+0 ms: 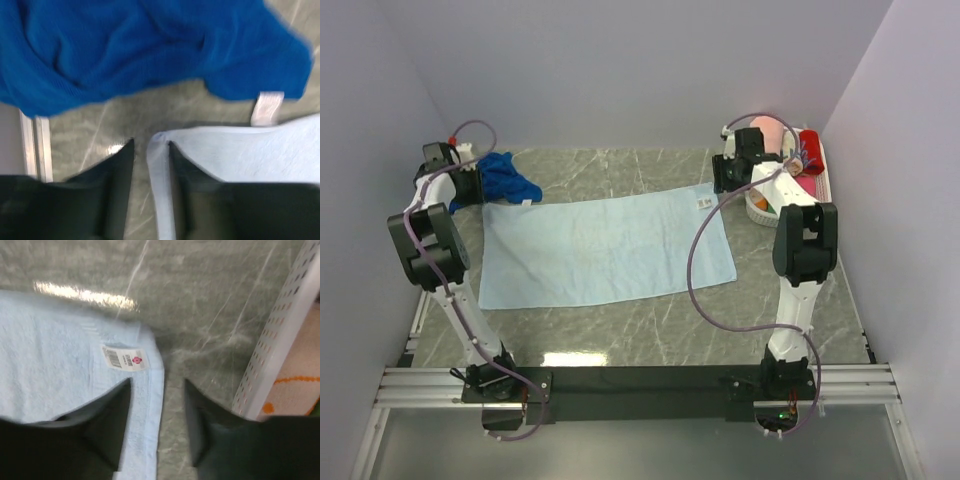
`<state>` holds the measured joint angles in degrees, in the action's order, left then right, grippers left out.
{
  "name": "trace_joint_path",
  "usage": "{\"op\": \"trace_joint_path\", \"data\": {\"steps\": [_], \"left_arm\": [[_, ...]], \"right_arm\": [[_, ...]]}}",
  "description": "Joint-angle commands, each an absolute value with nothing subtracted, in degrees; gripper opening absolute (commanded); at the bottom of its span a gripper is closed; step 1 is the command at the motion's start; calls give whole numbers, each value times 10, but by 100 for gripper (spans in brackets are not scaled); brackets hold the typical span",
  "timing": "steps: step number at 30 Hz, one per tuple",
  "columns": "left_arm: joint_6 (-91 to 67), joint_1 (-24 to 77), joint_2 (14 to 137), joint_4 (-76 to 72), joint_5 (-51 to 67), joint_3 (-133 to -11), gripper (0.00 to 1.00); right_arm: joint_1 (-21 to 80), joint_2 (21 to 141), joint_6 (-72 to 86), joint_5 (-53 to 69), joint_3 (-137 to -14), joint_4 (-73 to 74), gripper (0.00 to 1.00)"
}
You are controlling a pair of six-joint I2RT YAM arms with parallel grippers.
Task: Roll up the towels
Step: Flatten the towel
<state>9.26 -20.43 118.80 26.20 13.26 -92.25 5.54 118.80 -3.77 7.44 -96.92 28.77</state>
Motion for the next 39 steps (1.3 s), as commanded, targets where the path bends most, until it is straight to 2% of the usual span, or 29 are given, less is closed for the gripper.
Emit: {"op": "trace_joint_path", "data": {"steps": [1,4,7,10,14,15,16,18,19,23,26,39], "left_arm": [[52,-207,1192,308,149,-1014,42],[80,-207,1159,343,151,-1027,52],[120,-211,1099,367,154,-980,51],[188,-215,1028,413,189,-894,45],[265,-215,953,483,211,-748,33],[278,-214,926,501,209,-725,31],[301,-215,912,507,205,-703,28],[326,-215,883,532,207,-653,27],[333,-215,875,538,205,-638,24],[340,-217,853,540,186,-566,19],[330,-220,834,525,178,-534,18],[310,-279,862,534,194,-544,20]], "right_arm": [[56,1169,-44,50,-1027,289,58],[57,1133,-62,59,-1027,332,64],[55,1084,-93,89,-987,369,61],[57,1029,-133,121,-912,419,42],[56,991,-163,134,-830,460,27],[57,990,-166,141,-806,467,24],[56,987,-168,141,-794,473,15],[57,983,-166,140,-761,475,11],[57,983,-164,136,-751,475,5],[61,983,-159,127,-704,472,2],[72,991,-151,109,-672,456,0],[95,1040,-117,40,-604,382,0]]}}
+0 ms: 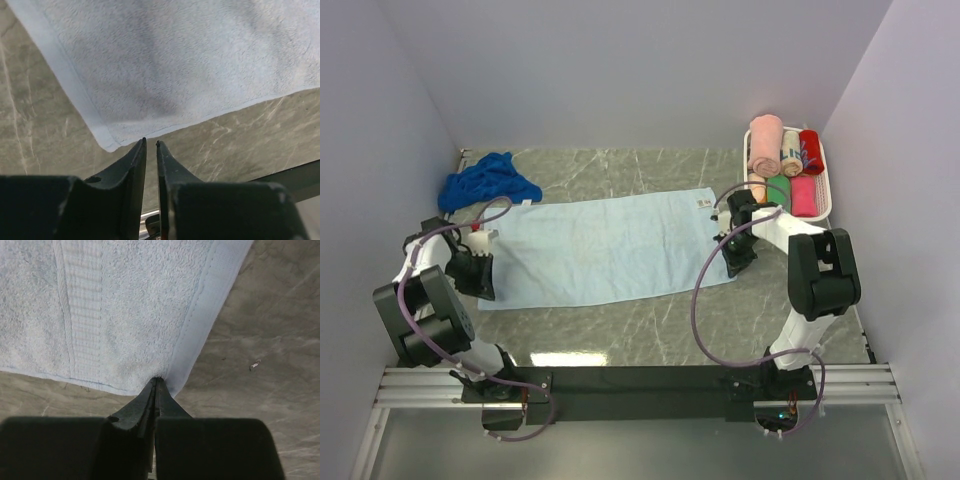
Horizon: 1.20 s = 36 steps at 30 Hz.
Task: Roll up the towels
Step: Flatten the towel
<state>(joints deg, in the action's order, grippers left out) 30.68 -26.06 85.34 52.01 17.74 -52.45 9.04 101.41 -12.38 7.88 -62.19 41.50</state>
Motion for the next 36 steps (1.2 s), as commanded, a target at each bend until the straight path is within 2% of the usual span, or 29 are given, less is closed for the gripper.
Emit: {"op": "trace_joint_path", "data": {"steps": [1,7,16,23,28,36], "left_arm": [[311,-290,866,537,200,-552,20],[311,-316,889,564,232,-574,14],[295,-316,921,564,222,-570,8],[249,-316,965,486,122,-567,3],[239,-316,975,442,36,-538,2],[268,-318,931,432,11,-512,1]], "right_arm": [[95,1038,-116,40,-602,388,0],[130,994,-112,14,-567,388,0],[141,1012,-117,1,-564,397,0],[141,1019,-130,1,-557,414,0],[141,1013,-148,-41,-535,435,0],[156,988,-170,-60,-537,500,0]]}}
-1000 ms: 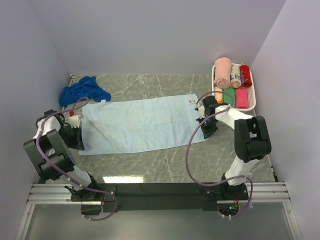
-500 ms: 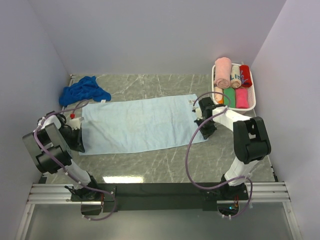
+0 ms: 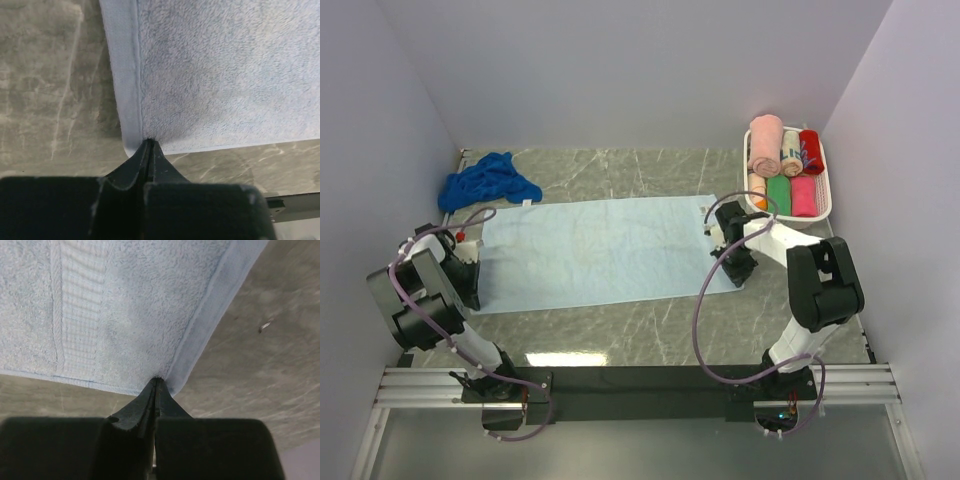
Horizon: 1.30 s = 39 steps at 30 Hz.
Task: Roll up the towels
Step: Flatten the towel
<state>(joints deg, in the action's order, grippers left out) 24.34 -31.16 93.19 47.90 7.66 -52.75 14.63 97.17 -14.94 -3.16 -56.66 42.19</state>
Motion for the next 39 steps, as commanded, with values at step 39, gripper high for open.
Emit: {"op": "trace_joint_path", "data": {"steps": [39], "left_arm": [[352,-332,891,609,231,-735,36]], "right_arm": [[124,910,-164,40,-760,564,26]]}}
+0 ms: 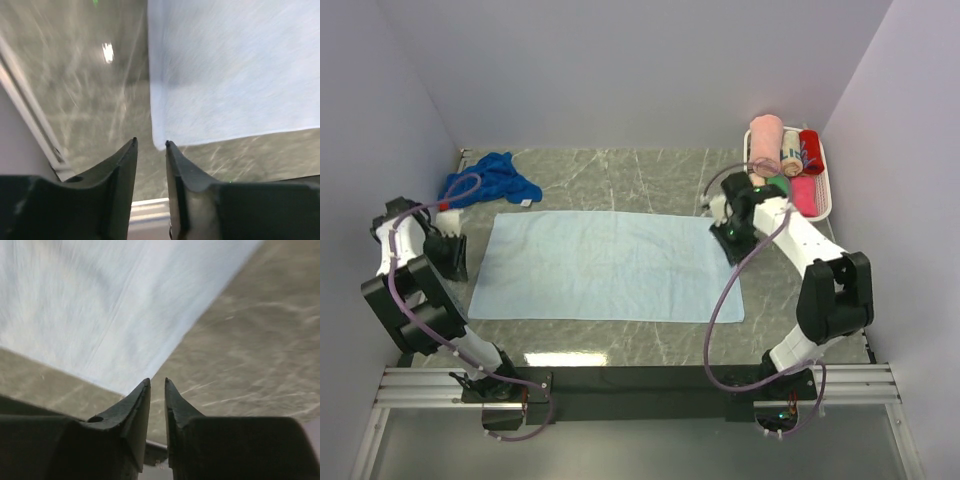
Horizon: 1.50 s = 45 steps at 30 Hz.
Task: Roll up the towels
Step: Flatten the towel
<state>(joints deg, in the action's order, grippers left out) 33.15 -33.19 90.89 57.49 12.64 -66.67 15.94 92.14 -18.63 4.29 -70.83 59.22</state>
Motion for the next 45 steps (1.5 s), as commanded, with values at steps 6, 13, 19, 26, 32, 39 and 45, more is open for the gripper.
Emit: {"op": "trace_joint_path", "data": {"steps": [6,13,19,26,32,39,45], "left_arm": [[295,-331,943,564,336,-850,46],[249,-313,983,505,359,-897,49],[236,-288,974,484,340,-885,49],[230,-269,961,455,316,-855,53],[226,-265,976,452,310,-877,52],[214,-265,992,447,315,-898,52],[197,-266,1012,441,313,-912,53]], "right_arm": [[92,990,-136,19,-855,504,20],[97,1090,-127,-30,-921,459,24],[97,1152,-104,-69,-950,435,25],[95,1208,-81,-76,-990,432,32],[83,1255,-63,-57,-1051,461,32],[73,1297,-48,-48,-1090,491,36],[68,1318,-43,-37,-1087,511,36]]}}
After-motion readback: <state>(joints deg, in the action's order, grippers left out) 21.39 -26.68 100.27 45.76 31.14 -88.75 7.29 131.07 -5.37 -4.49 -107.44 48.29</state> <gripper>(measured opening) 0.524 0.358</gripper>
